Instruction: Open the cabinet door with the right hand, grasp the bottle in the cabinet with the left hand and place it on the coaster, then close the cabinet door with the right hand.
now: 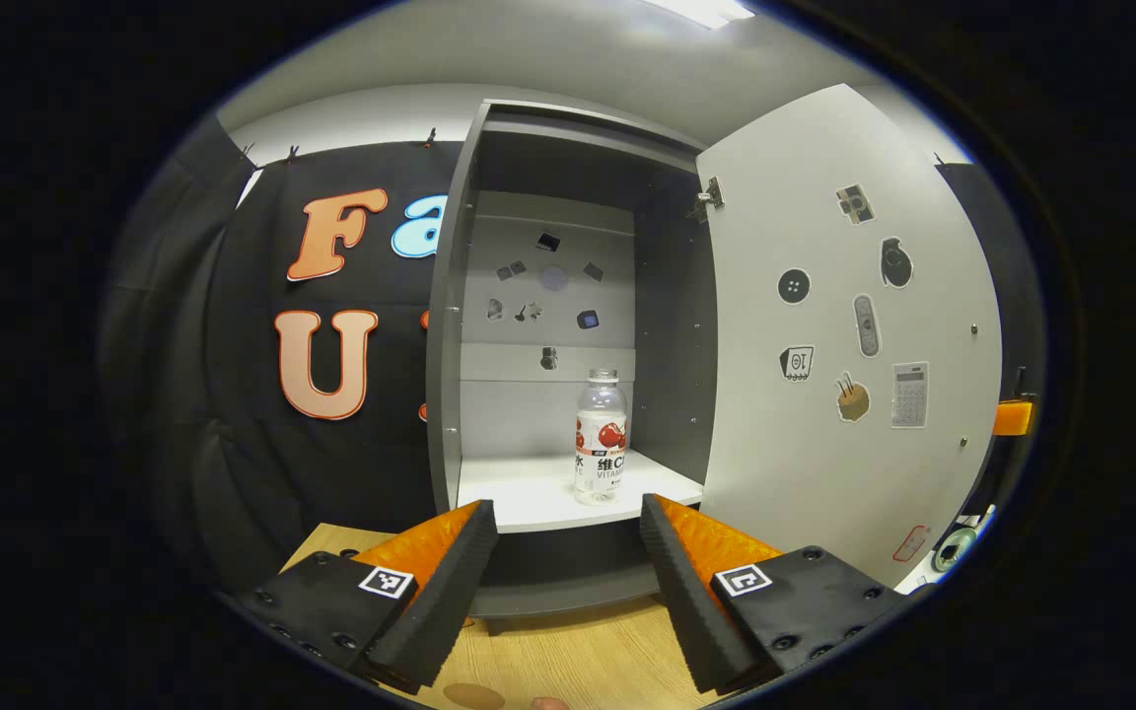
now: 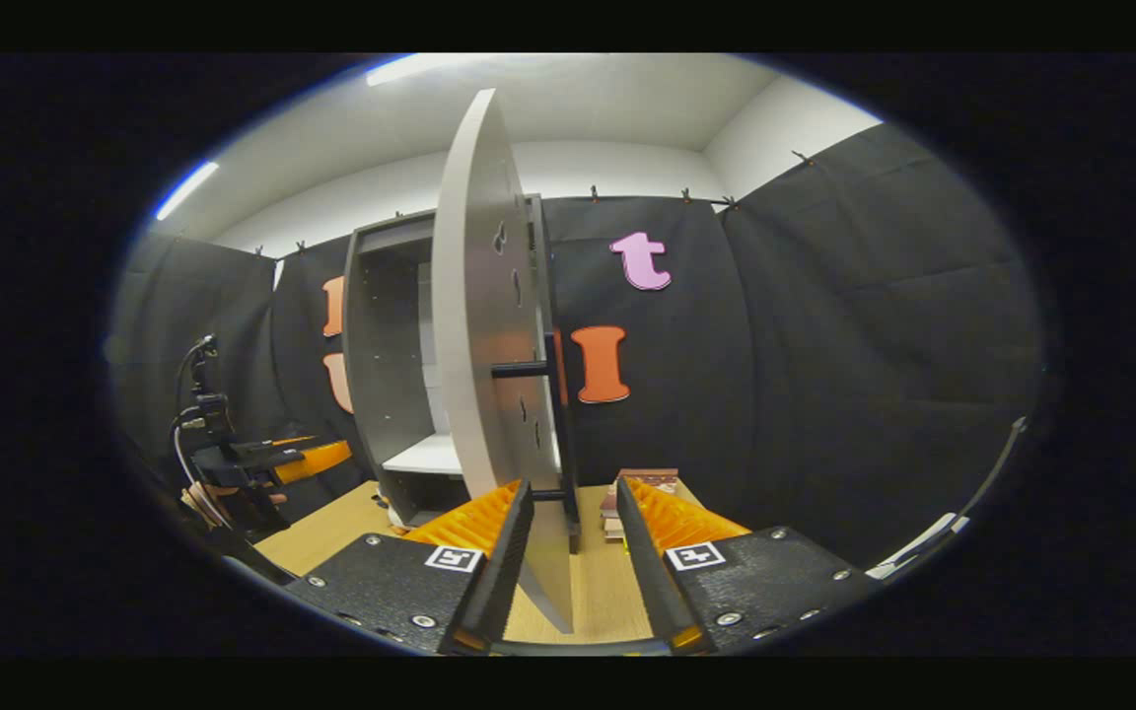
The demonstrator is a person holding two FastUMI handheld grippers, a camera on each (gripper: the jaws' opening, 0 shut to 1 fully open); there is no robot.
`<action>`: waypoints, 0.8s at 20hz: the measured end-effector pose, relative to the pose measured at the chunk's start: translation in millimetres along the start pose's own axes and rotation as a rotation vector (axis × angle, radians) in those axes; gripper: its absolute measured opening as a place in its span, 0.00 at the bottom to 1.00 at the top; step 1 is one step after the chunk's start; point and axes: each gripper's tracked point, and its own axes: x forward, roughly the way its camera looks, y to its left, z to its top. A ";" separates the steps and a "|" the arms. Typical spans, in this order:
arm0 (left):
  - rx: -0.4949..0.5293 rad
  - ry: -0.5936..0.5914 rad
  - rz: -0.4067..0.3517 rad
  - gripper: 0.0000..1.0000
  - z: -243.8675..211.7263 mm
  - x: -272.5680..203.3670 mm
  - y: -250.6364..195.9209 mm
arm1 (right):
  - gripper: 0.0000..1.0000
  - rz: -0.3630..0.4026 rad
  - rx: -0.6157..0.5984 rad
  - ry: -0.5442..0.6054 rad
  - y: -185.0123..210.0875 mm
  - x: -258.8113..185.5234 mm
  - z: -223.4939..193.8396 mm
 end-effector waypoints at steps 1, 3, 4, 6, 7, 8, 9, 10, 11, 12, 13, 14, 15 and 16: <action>-0.007 0.003 -0.005 0.95 -0.6 1.1 0.6 | 0.56 -0.012 -0.004 -0.004 4.4 -5.3 2.2; -0.020 0.009 -0.018 0.96 -4.0 3.7 0.4 | 0.57 -0.015 -0.006 -0.020 20.4 -17.5 9.3; -0.027 0.016 -0.025 0.98 -7.0 4.7 0.3 | 0.65 -0.019 -0.008 -0.027 29.0 -22.8 12.5; -0.037 0.025 -0.039 0.98 -9.8 6.2 0.8 | 0.75 -0.016 -0.020 -0.048 48.8 -29.2 19.9; -0.037 0.027 -0.044 0.98 -11.0 6.2 2.4 | 0.73 -0.008 -0.028 -0.054 61.1 -28.6 21.4; -0.035 0.026 -0.046 0.95 -11.2 6.2 5.3 | 0.77 -0.001 -0.037 -0.058 73.7 -22.5 20.4; -0.035 0.023 -0.048 0.96 -11.0 6.8 8.4 | 0.83 0.006 -0.052 -0.059 85.1 -18.7 18.9; -0.037 0.020 -0.051 0.95 -9.8 8.0 11.7 | 0.89 0.016 -0.070 -0.061 97.7 -16.2 17.8; -0.041 0.016 -0.051 0.95 -8.3 11.4 16.0 | 0.90 0.031 -0.086 -0.067 110.9 -13.9 18.0; -0.048 0.010 -0.047 0.93 -6.6 14.0 22.0 | 0.87 0.053 -0.090 -0.075 125.3 -11.2 19.1; -0.053 0.009 -0.042 0.92 -6.1 16.2 27.5 | 0.88 0.074 -0.087 -0.077 139.2 -9.7 17.3; -0.057 0.011 -0.038 0.95 -6.7 18.7 32.1 | 0.88 0.091 -0.077 -0.075 151.7 -7.9 16.2; -0.059 0.014 -0.041 0.95 -7.5 23.6 34.7 | 0.88 0.108 -0.063 -0.071 162.4 -5.2 14.3; -0.060 0.016 -0.049 0.95 -7.8 26.7 35.5 | 0.90 0.117 -0.041 -0.071 168.5 -0.8 13.3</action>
